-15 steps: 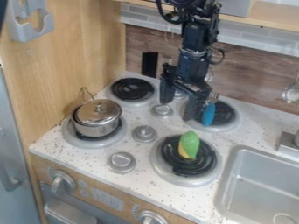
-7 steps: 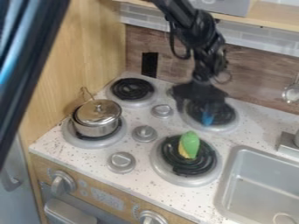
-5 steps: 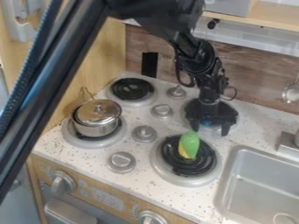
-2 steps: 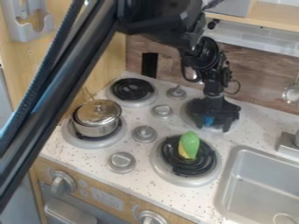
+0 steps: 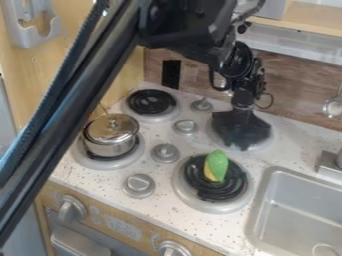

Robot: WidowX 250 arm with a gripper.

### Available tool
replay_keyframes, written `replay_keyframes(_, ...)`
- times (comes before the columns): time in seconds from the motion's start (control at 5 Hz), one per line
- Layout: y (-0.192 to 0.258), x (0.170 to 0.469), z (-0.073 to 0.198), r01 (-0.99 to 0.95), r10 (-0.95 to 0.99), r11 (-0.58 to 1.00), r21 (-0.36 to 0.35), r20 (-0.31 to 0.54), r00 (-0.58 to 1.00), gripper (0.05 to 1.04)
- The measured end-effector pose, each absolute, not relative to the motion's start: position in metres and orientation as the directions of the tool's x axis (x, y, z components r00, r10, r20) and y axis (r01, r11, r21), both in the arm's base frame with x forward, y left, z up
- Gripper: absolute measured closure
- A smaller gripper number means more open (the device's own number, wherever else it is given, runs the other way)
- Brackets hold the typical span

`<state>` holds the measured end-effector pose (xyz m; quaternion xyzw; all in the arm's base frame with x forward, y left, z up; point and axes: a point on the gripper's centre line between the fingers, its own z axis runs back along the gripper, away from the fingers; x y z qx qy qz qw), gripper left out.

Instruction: MOVE BLUE SPATULA TO SIDE OF POT

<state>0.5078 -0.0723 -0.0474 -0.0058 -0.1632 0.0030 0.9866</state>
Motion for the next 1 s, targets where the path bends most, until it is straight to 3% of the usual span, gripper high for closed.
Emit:
replay_keyframes(0.4, -0.072, 0.503, -0.046, 0.007, -0.004, 1.000, -0.007, 0.336, 0.942, 0.798)
replay_keyframes(0.8, -0.052, 0.482, 0.003, -0.010, 0.012, 1.000, -0.008, 0.427, 0.904, 0.798)
replay_keyframes(1.0, -0.033, 0.469, 0.000, -0.045, 0.040, 0.999, 0.002, 0.408, 0.912, 0.798)
